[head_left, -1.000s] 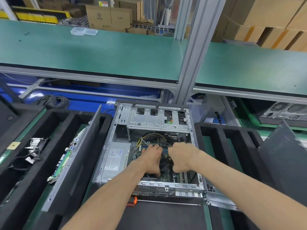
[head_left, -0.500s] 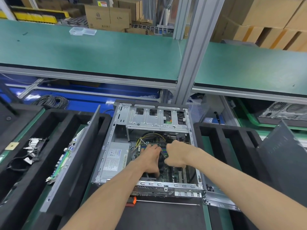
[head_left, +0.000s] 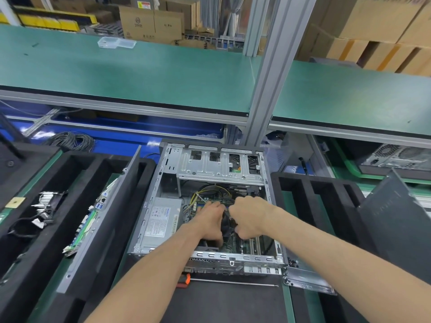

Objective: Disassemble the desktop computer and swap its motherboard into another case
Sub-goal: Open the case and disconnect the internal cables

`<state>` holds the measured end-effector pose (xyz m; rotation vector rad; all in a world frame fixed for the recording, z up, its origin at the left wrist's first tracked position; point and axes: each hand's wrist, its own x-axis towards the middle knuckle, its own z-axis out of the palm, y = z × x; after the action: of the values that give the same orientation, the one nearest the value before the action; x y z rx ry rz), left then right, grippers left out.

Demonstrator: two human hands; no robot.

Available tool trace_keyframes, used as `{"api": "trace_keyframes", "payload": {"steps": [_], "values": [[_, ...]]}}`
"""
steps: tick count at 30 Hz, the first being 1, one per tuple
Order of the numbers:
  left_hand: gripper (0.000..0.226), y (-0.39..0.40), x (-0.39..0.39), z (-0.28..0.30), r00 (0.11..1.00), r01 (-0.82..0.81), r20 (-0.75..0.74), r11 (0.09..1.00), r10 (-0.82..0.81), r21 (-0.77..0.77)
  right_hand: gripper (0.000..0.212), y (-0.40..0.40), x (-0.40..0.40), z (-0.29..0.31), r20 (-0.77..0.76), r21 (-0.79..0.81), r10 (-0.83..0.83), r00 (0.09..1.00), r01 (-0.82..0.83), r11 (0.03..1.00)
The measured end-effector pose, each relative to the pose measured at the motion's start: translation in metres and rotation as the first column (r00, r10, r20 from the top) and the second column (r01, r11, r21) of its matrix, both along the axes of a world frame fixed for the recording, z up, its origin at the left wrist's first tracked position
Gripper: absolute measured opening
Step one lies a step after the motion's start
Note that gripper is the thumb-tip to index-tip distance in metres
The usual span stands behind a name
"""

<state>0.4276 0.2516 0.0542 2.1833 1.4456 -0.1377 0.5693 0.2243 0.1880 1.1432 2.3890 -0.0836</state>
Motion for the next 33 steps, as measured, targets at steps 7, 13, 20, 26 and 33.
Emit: {"api": "trace_keyframes", "payload": {"steps": [7, 13, 20, 26, 33], "values": [[0.105, -0.002, 0.003, 0.004, 1.000, 0.009, -0.026, 1.000, -0.009, 0.014, 0.016, -0.004, 0.002, -0.002, -0.072, 0.021, 0.027, 0.997, -0.025, 0.999], [0.110, -0.004, 0.004, 0.007, 1.000, 0.009, -0.011, 1.000, -0.009, 0.008, 0.033, 0.000, -0.003, -0.008, -0.253, -0.030, -0.167, 0.953, 0.165, 0.986], [0.098, -0.005, 0.001, 0.005, 1.000, 0.001, -0.018, 1.000, -0.001, 0.009, 0.020, 0.012, 0.006, -0.002, -0.105, -0.156, -0.259, 0.960, 0.241, 0.958], [0.103, -0.005, 0.001, 0.007, 1.000, -0.005, -0.004, 1.000, 0.005, -0.013, 0.020, -0.002, 0.004, -0.007, -0.102, -0.008, 0.012, 0.995, -0.013, 1.000], [0.091, -0.004, 0.000, 0.008, 1.000, -0.007, -0.001, 1.000, 0.007, 0.005, 0.024, 0.002, 0.017, -0.011, -0.428, -0.110, -0.325, 0.843, 0.308, 0.945]]}}
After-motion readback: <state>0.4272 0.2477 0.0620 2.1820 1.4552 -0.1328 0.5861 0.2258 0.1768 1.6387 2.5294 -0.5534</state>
